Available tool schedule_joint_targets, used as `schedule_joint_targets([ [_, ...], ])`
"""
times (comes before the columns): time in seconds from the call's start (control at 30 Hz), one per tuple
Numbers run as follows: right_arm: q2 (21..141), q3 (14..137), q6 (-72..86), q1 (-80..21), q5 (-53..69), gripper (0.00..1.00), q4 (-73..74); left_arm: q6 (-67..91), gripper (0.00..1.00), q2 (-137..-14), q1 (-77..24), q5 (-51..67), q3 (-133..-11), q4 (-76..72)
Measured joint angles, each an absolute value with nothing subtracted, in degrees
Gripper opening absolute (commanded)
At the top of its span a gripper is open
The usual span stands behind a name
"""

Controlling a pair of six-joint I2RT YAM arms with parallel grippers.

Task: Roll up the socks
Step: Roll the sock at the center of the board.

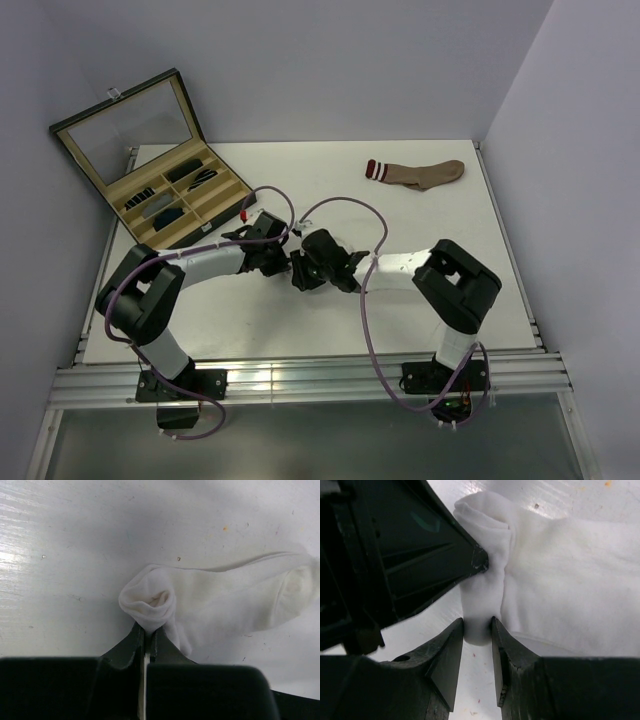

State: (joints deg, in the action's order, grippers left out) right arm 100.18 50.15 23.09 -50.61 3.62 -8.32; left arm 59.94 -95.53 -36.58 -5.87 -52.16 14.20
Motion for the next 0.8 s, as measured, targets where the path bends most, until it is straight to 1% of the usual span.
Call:
schedule_joint_targets([
  [0.07,100.9,51.0,23.2,-50.6,3.4,0.33,-8.1,60.3,0.01,-95.5,-36.6,-6.0,-52.2,14.2],
  [0.1,101.1,51.1,23.3,-50.6,3.3,0.25,-8.1,60.5,0.02,-95.5,-36.5,-6.0,-52.2,14.2],
  [0.13,101.2,51.1,23.5,-50.6,3.2,0.20,-8.1,60.7,0.06,-95.5,-36.4,-6.0,-52.2,14.2],
  [0.17,101.2,51.1,23.8,-50.6,3.0,0.10,-8.1,60.8,0.08,-95.5,-36.4,-6.0,-52.2,14.2],
  [0.2,101.2,51.1,24.2,-50.6,3.0,0.05,-8.1,60.9,0.11,-95.5,-36.4,-6.0,-52.2,14.2],
  [0.23,101.2,51.1,24.5,-50.6,3.0,0.01,-8.1,61.0,0.18,-95.5,-36.4,-6.1,-52.1,14.2],
  [0.3,101.2,51.0,25.7,-49.8,4.1,0.00,-8.2,61.6,0.28,-95.4,-36.4,-6.2,-52.0,14.0],
  [0.33,101.2,50.8,26.4,-49.2,5.2,0.00,-8.4,62.0,0.39,-95.3,-36.4,-6.2,-51.7,13.9],
  [0.4,101.2,49.6,28.2,-47.1,8.9,0.00,-9.9,62.8,0.53,-94.7,-36.5,-6.3,-51.0,13.7],
  [0.43,101.2,48.9,29.4,-45.7,11.1,0.00,-11.1,63.3,0.65,-94.1,-36.5,-6.4,-50.5,13.6],
  [0.5,101.4,47.4,31.7,-42.7,15.1,0.00,-13.5,64.3,0.78,-92.6,-36.6,-6.4,-49.4,13.0],
  [0.53,101.8,46.6,33.0,-41.1,17.7,0.00,-15.2,64.7,0.88,-91.5,-36.7,-6.5,-48.9,12.7],
  [0.63,103.5,44.1,36.9,-36.6,25.1,0.00,-20.9,65.8,0.94,-88.9,-36.8,-7.0,-47.4,12.0],
  [0.7,105.7,43.0,40.0,-34.2,30.5,0.00,-25.4,65.9,0.93,-87.5,-36.8,-7.2,-46.1,10.5],
  [0.8,108.8,41.7,44.8,-31.7,37.2,0.00,-31.9,65.6,0.89,-86.0,-36.8,-7.0,-44.4,7.6],
])
